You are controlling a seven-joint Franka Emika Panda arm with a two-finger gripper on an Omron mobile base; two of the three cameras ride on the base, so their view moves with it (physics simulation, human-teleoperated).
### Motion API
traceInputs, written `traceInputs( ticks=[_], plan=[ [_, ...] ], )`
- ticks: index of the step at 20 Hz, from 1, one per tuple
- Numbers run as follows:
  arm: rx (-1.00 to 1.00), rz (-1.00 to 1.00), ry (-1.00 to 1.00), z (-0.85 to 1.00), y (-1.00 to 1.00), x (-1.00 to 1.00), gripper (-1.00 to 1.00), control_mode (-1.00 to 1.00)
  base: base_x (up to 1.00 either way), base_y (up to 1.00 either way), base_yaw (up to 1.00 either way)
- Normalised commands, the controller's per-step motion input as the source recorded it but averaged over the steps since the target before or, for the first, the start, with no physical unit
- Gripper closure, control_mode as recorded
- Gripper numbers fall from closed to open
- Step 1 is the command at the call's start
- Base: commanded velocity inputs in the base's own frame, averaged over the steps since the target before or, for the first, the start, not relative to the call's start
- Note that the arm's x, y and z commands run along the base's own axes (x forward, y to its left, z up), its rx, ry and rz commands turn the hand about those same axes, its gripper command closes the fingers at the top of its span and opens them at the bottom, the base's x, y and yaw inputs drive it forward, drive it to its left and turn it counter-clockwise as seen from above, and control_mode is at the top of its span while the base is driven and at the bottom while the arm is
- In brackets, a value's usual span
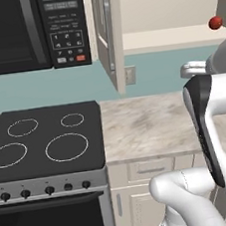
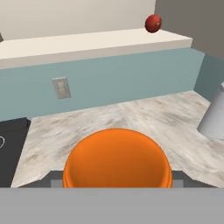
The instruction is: Pick the avocado and bread from the counter and place them on the plate. Then pick the jam from the cabinet and place it next to the plate. Lastly close the cabinet door.
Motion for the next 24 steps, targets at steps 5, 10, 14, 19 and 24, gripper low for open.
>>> traceInputs(
  ticks=[5, 10, 14, 19, 24],
  plan=[
    [0.0, 0.0, 0.0, 0.0, 0.0, 0.0, 1.0, 1.0, -0.38, 0.36, 0.0],
    [0.0, 0.0, 0.0, 0.0, 0.0, 0.0, 1.0, 1.0, -0.31, 0.49, 0.0],
    [0.0, 0.0, 0.0, 0.0, 0.0, 0.0, 1.0, 1.0, -0.25, 0.62, 0.0],
    [0.0, 0.0, 0.0, 0.0, 0.0, 0.0, 1.0, 1.0, -0.32, 0.6, 0.0],
    [0.0, 0.0, 0.0, 0.0, 0.0, 0.0, 1.0, 1.0, -0.36, 0.59, 0.0]
  ],
)
